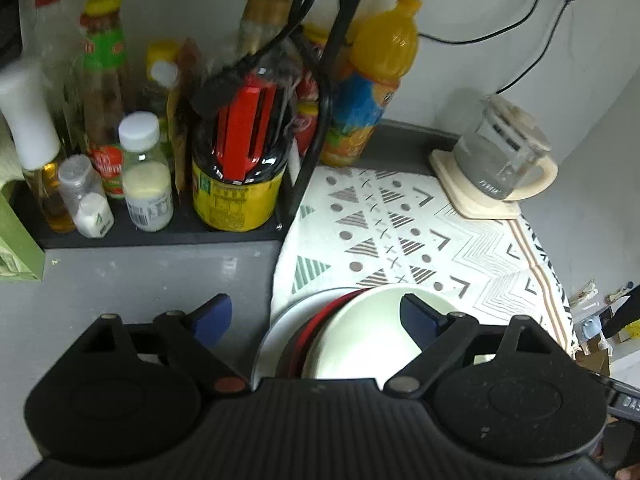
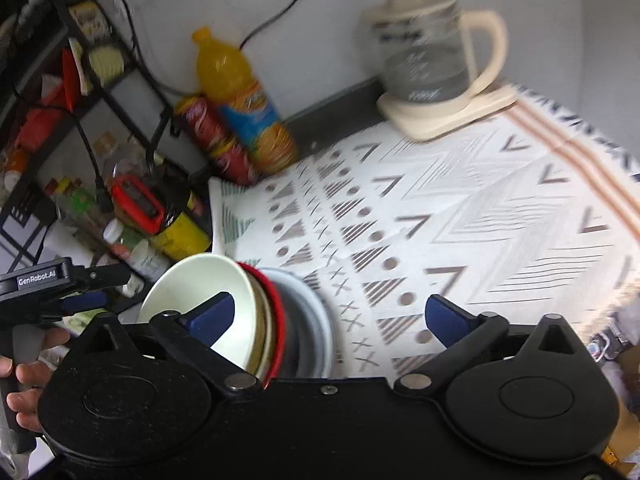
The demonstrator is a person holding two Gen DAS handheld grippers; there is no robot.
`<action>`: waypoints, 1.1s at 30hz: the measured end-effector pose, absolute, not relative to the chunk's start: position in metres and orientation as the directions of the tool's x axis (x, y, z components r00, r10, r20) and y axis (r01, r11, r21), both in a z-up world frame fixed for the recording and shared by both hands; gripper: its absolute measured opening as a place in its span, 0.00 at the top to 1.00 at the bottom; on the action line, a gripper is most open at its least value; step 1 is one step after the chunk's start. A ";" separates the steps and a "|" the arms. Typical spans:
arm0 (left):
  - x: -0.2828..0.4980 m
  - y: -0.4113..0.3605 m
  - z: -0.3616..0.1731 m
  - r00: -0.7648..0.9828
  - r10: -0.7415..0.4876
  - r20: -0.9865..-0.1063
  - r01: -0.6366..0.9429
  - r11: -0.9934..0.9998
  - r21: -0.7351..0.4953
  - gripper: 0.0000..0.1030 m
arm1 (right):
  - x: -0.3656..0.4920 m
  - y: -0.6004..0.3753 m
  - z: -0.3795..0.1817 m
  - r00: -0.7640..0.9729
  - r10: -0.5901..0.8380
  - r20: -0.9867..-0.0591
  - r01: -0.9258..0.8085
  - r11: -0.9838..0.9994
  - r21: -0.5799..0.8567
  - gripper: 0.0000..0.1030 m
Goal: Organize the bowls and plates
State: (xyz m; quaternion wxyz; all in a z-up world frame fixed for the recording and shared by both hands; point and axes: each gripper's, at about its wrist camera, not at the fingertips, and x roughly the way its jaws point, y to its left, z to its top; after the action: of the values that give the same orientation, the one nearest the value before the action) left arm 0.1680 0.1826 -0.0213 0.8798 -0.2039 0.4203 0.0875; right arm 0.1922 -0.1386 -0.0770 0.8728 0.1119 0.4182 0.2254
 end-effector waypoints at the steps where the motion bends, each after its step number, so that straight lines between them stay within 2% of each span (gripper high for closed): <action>1: 0.164 0.179 -0.017 0.642 -0.021 -0.767 -0.310 0.907 -0.284 0.12 | 0.187 -0.145 -0.073 0.566 0.480 -0.670 -0.291 0.877 0.383 0.00; 9: 0.138 0.150 0.012 0.680 -0.026 -0.733 -0.232 0.941 -0.248 0.11 | 0.138 -0.183 -0.048 0.655 0.420 -0.628 -0.231 0.903 0.362 0.00; 16: 0.096 0.129 0.024 0.705 -0.033 -0.708 -0.216 0.941 -0.259 0.00 | 0.088 -0.197 -0.029 0.699 0.381 -0.605 -0.213 0.919 0.332 0.00; 25: 0.043 0.096 0.038 0.744 -0.051 -0.666 -0.152 0.958 -0.243 0.00 | 0.025 -0.209 -0.024 0.728 0.350 -0.589 -0.197 0.930 0.310 0.00; 30: 0.013 0.082 0.043 0.765 -0.057 -0.642 -0.116 0.967 -0.225 0.00 | -0.007 -0.204 -0.018 0.756 0.308 -0.577 -0.200 0.949 0.245 0.00; 33: -0.003 0.076 0.046 0.771 -0.064 -0.634 -0.099 0.971 -0.218 0.00 | -0.023 -0.207 -0.016 0.770 0.306 -0.560 -0.182 0.947 0.267 0.00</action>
State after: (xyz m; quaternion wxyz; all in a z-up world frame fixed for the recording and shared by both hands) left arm -0.0034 0.0755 0.0462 0.9332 -0.1203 0.3386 0.0095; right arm -0.0231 -0.2071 -0.0159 0.9356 0.0989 0.3131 0.1302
